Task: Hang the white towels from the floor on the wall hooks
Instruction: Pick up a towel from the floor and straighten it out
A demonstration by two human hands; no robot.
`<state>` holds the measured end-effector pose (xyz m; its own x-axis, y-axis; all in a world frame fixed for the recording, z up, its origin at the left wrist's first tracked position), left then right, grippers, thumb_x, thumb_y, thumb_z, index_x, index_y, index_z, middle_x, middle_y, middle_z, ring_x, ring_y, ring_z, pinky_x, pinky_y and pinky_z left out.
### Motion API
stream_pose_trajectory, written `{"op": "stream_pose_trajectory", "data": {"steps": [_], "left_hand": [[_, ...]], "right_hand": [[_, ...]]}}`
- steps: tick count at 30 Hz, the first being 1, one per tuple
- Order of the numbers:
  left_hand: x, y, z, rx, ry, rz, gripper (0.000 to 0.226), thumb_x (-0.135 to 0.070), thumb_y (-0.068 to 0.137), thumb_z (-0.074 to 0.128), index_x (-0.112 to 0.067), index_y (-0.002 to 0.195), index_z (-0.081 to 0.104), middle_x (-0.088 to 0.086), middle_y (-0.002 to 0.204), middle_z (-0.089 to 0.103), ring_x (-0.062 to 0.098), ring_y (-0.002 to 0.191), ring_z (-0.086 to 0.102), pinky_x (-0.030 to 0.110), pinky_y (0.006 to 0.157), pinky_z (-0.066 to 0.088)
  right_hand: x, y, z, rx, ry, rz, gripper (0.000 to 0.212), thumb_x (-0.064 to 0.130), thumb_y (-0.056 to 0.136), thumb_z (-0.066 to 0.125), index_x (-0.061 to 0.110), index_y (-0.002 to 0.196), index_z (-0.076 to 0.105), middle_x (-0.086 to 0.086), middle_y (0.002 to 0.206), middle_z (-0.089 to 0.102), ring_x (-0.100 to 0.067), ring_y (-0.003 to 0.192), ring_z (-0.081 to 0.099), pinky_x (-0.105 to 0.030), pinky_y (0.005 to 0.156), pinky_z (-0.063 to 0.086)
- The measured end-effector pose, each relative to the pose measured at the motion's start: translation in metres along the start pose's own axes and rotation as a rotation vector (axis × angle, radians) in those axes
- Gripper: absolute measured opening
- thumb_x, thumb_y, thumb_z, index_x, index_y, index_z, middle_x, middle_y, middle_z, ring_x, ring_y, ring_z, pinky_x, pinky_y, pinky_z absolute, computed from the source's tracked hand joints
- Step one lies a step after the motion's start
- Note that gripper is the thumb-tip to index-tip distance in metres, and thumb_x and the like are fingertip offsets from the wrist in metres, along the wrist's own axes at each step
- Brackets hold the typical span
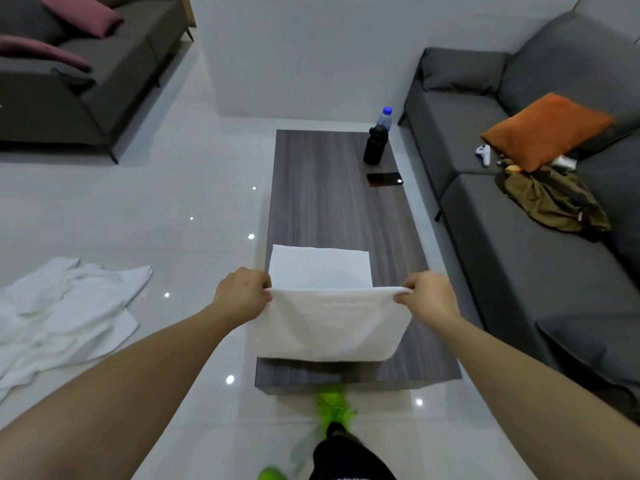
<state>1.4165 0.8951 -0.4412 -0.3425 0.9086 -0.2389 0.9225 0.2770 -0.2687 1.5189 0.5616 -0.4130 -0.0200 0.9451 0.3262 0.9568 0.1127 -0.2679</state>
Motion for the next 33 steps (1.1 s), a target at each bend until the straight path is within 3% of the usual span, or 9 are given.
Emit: {"op": "stream_pose_trajectory", "data": {"steps": [6,9,13,16,20,24,28,31,33], "left_hand": [[0.008,0.060,0.026,0.025,-0.018,-0.055,0.016,-0.023,0.088,0.053,-0.026,0.091,0.068,-0.001,0.089,0.064,0.022,0.080,0.057,0.028,0.064,0.042],[0.000,0.109,0.032,0.020,0.004,-0.054,0.015,-0.021,0.088,0.054,-0.024,0.092,0.068,0.001,0.090,0.066,0.025,0.082,0.058,0.028,0.064,0.040],[-0.006,0.187,0.035,-0.036,-0.004,-0.076,0.017,-0.014,0.085,0.053,-0.019,0.091,0.068,0.003,0.088,0.066,0.026,0.083,0.056,0.029,0.063,0.037],[-0.005,0.242,0.056,-0.103,-0.017,-0.125,0.025,-0.009,0.083,0.056,-0.015,0.105,0.067,0.010,0.099,0.063,0.033,0.092,0.056,0.037,0.071,0.046],[-0.005,0.244,0.076,-0.133,-0.096,-0.163,0.030,-0.011,0.085,0.060,-0.013,0.115,0.064,0.012,0.117,0.060,0.034,0.104,0.055,0.041,0.084,0.049],[0.000,0.210,0.153,0.083,-0.098,-0.164,0.029,-0.013,0.088,0.061,-0.013,0.116,0.065,0.010,0.122,0.060,0.031,0.110,0.054,0.041,0.089,0.046],[0.012,0.151,0.242,0.350,-0.101,-0.184,0.027,-0.017,0.087,0.062,-0.016,0.114,0.066,0.009,0.120,0.059,0.030,0.108,0.052,0.038,0.087,0.046],[0.014,0.114,0.287,0.508,-0.060,-0.148,0.031,-0.019,0.082,0.065,-0.015,0.112,0.066,0.009,0.116,0.059,0.030,0.105,0.052,0.038,0.084,0.045],[0.017,0.095,0.306,0.521,-0.008,-0.088,0.028,-0.017,0.079,0.067,-0.011,0.106,0.067,0.011,0.109,0.060,0.033,0.099,0.053,0.040,0.077,0.046]], "right_hand": [[-0.006,0.070,0.043,0.115,-0.012,0.003,0.008,0.027,0.087,0.067,0.022,0.086,0.073,0.001,0.076,0.067,-0.020,0.072,0.063,-0.035,0.066,0.056],[-0.008,0.120,0.058,0.145,-0.018,0.017,0.010,0.025,0.088,0.065,0.021,0.081,0.070,0.001,0.071,0.064,-0.022,0.070,0.063,-0.028,0.056,0.047],[-0.006,0.200,0.077,0.139,-0.005,0.050,0.009,0.025,0.088,0.065,0.018,0.088,0.071,-0.003,0.073,0.061,-0.027,0.072,0.060,-0.027,0.060,0.041],[-0.006,0.258,0.109,0.121,-0.013,0.068,0.015,0.023,0.089,0.063,0.017,0.102,0.068,-0.011,0.088,0.068,-0.033,0.084,0.064,-0.027,0.062,0.039],[-0.005,0.266,0.131,0.122,0.029,0.063,0.036,0.021,0.090,0.063,0.016,0.125,0.059,-0.012,0.109,0.068,-0.033,0.098,0.063,-0.030,0.068,0.044],[-0.015,0.230,0.201,0.330,0.015,0.014,0.034,0.019,0.093,0.061,0.016,0.126,0.060,-0.008,0.113,0.067,-0.025,0.096,0.064,-0.033,0.077,0.054],[-0.033,0.165,0.285,0.571,-0.049,-0.087,0.027,0.019,0.094,0.056,0.016,0.120,0.065,-0.005,0.109,0.069,-0.021,0.099,0.062,-0.032,0.083,0.052],[-0.042,0.123,0.321,0.616,-0.091,-0.194,0.024,0.018,0.092,0.058,0.014,0.114,0.067,-0.007,0.105,0.068,-0.026,0.100,0.057,-0.033,0.080,0.048],[-0.046,0.107,0.336,0.572,-0.129,-0.270,0.022,0.016,0.088,0.064,0.009,0.109,0.068,-0.010,0.103,0.065,-0.029,0.097,0.055,-0.038,0.077,0.048]]}}
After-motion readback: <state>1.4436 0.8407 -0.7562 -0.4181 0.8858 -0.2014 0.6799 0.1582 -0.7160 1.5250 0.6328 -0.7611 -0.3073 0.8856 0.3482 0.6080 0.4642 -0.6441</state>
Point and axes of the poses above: each hand's wrist, its own y-axis towards the middle knuckle, its own z-axis out of the palm, x = y × z, the point moved 6 cm from there along y, towards the middle knuckle
